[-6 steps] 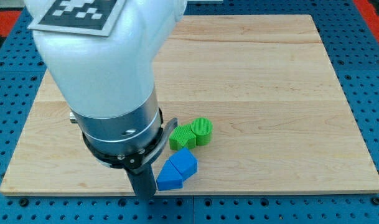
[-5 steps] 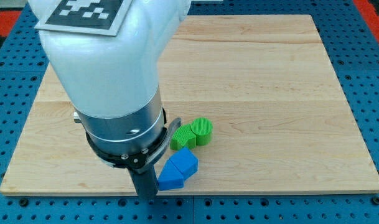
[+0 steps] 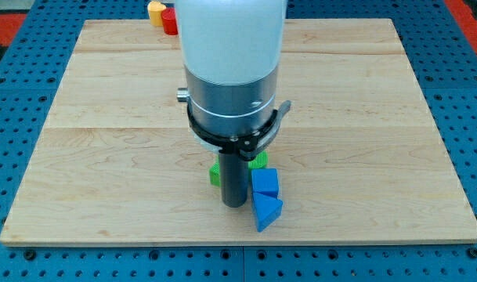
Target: Push green star towards center
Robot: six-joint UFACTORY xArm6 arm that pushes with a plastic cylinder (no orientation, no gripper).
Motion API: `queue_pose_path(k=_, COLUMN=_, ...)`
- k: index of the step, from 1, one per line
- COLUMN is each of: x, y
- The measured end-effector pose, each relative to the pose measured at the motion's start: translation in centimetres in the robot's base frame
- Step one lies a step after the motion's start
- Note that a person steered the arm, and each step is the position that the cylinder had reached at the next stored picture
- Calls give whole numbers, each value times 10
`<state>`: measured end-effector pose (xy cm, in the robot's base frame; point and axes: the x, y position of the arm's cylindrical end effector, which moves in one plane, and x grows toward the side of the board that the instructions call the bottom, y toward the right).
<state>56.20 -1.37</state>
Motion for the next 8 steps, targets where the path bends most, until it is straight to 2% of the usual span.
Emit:
queue_pose_path(k=2, x=-3, y=-5)
queue_pose_path(k=3, x=-56, y=-18)
queue_pose_path(k=5, x=-64, y=-18)
queue_pose_path(k=6, x=-85, y=-13)
queue_pose_path(k=7, x=-121, y=-35)
queue_pose_path(k=8, x=-123, y=-95)
